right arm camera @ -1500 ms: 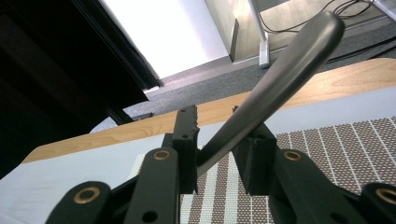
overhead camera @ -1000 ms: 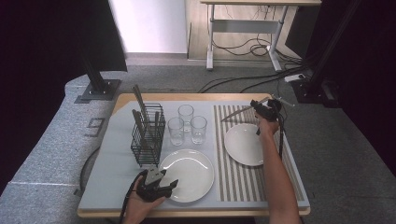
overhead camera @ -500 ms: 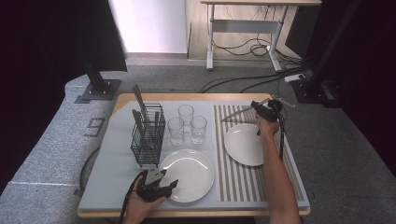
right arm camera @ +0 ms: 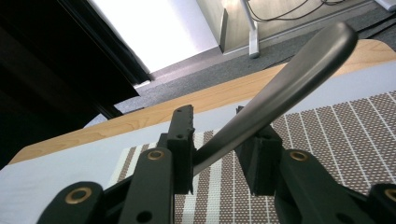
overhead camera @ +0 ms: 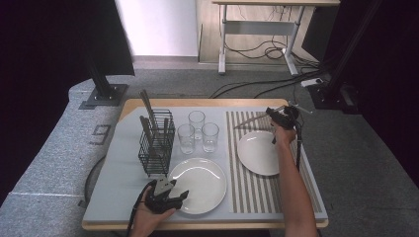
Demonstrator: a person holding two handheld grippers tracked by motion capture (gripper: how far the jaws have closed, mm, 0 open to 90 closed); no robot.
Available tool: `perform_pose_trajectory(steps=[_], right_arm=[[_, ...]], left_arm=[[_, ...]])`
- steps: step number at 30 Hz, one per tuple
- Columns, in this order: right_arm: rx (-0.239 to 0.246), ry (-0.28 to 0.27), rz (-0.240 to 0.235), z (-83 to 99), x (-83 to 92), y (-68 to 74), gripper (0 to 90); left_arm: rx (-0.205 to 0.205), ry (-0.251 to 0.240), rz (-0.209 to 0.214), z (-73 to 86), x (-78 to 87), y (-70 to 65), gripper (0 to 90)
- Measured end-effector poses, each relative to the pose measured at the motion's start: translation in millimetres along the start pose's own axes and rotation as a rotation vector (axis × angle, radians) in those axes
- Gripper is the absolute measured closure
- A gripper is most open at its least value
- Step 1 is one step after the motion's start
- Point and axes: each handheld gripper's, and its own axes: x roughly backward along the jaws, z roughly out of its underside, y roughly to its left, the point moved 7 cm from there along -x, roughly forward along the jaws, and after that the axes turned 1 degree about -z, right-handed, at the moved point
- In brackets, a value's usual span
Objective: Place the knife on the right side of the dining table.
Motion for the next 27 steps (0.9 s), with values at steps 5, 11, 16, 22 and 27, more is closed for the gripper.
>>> perform_pose_trajectory(steps=[5, 11, 16, 22, 27], right_arm=[[-0.011, 0.004, 0.000, 0.9, -0.9, -2.4, 67.3], [-0.013, 0.004, 0.001, 1.5, -1.7, -4.1, 67.1], [-0.018, 0.008, 0.001, 1.9, -1.7, -4.9, 67.0], [-0.021, 0.009, 0.001, 2.1, -2.1, -5.6, 66.9], [-0.027, 0.014, 0.003, 3.3, -2.5, -8.3, 66.3]], left_arm=[[0.001, 0.003, 0.001, 0.3, -0.2, 0.3, 37.7], [-0.001, 0.006, 0.004, 0.6, -1.0, -0.5, 37.7], [0.000, 0.003, 0.002, 0.3, -0.7, -0.2, 37.7], [-0.002, 0.008, 0.004, 0.6, -1.1, -0.8, 37.7], [-0.002, 0.007, 0.003, 0.8, -1.5, -0.9, 37.7]])
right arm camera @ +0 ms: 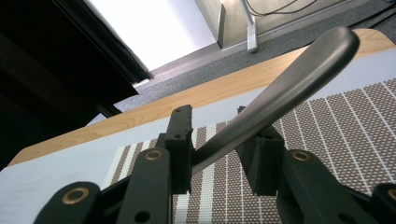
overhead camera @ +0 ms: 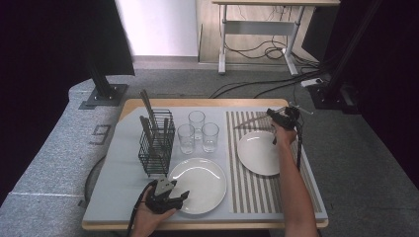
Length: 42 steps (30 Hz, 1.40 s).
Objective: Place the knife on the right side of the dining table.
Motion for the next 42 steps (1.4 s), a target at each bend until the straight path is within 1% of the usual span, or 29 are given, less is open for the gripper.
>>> perform_pose_trajectory(steps=[4, 13, 33, 42], right_arm=[[-0.002, 0.001, 0.001, 0.2, -0.1, -0.4, 66.2], [-0.007, 0.008, 0.001, 1.4, -0.7, -3.0, 65.5], [-0.023, 0.008, -0.005, 5.5, -0.2, -8.3, 64.7], [-0.030, 0.012, 0.000, 7.1, -0.8, -11.1, 64.0]], left_arm=[[-0.001, -0.016, -0.005, -1.7, 1.4, -0.1, 37.9], [-0.010, 0.011, 0.007, 1.5, -2.4, -1.9, 37.6], [-0.001, 0.005, 0.006, 1.5, -2.5, -1.6, 37.3], [-0.001, 0.003, 0.005, 1.6, -2.0, -1.0, 37.3]])
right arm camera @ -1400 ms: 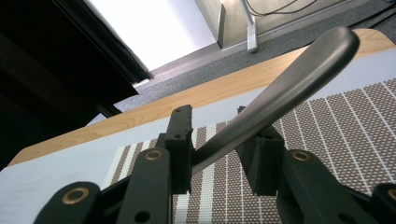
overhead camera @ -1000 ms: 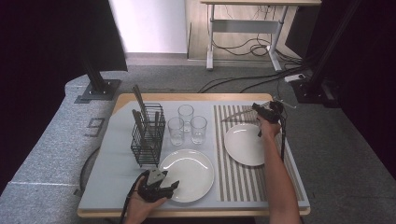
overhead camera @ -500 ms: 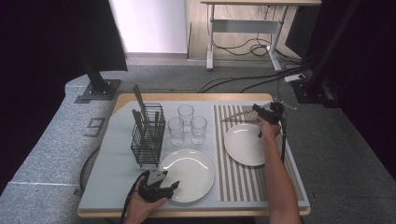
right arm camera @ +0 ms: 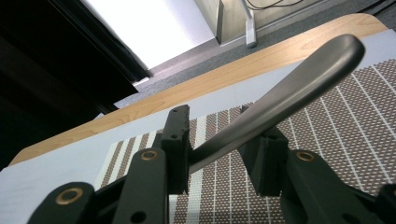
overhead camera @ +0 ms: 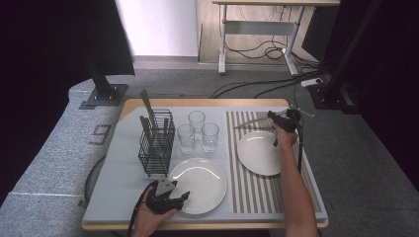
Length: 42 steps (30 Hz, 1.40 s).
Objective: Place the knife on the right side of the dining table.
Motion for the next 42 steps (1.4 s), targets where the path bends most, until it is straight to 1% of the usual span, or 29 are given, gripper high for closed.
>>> perform_pose_trajectory(steps=[8, 17, 21, 38, 42], right_arm=[[0.001, 0.000, 0.005, 0.5, -0.6, -1.2, 63.3], [-0.014, 0.005, 0.007, 2.5, -1.9, -4.9, 62.6], [-0.011, 0.007, 0.013, 2.8, -2.1, -5.7, 62.1], [-0.031, 0.024, 0.028, 6.6, -3.7, -11.5, 60.0], [-0.033, 0.026, 0.038, 7.1, -4.2, -12.5, 59.4]], left_arm=[[-0.001, 0.002, 0.000, 0.2, 0.2, 0.0, 37.3], [0.001, 0.002, 0.000, 0.3, 0.1, 0.1, 37.3], [0.000, 0.002, 0.000, 0.2, 0.2, 0.0, 37.4], [0.000, 0.003, 0.000, 0.4, 0.2, -0.2, 37.3], [-0.001, 0.004, 0.000, 0.5, 0.1, -0.3, 37.3]])
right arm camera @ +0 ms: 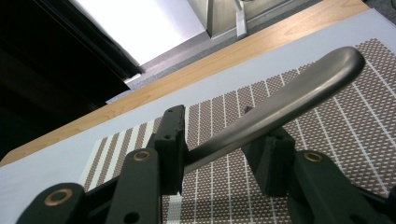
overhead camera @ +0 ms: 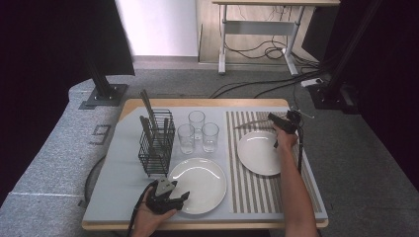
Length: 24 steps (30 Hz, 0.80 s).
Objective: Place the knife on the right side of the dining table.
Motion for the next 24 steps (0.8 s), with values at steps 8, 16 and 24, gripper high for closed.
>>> perform_pose_trajectory(steps=[8, 16, 24], right_arm=[[0.011, 0.015, 0.041, 2.5, -2.5, -2.3, 56.0], [-0.022, 0.043, 0.074, 5.2, -5.1, -6.7, 54.5], [-0.050, 0.086, 0.101, 6.8, -7.5, -10.1, 52.7]], left_arm=[[0.000, 0.001, 0.000, 0.1, -0.3, -0.2, 37.3], [0.001, 0.001, 0.001, 0.0, -0.2, -0.2, 37.3], [0.002, -0.001, 0.002, -0.4, 0.2, -0.1, 37.3]])
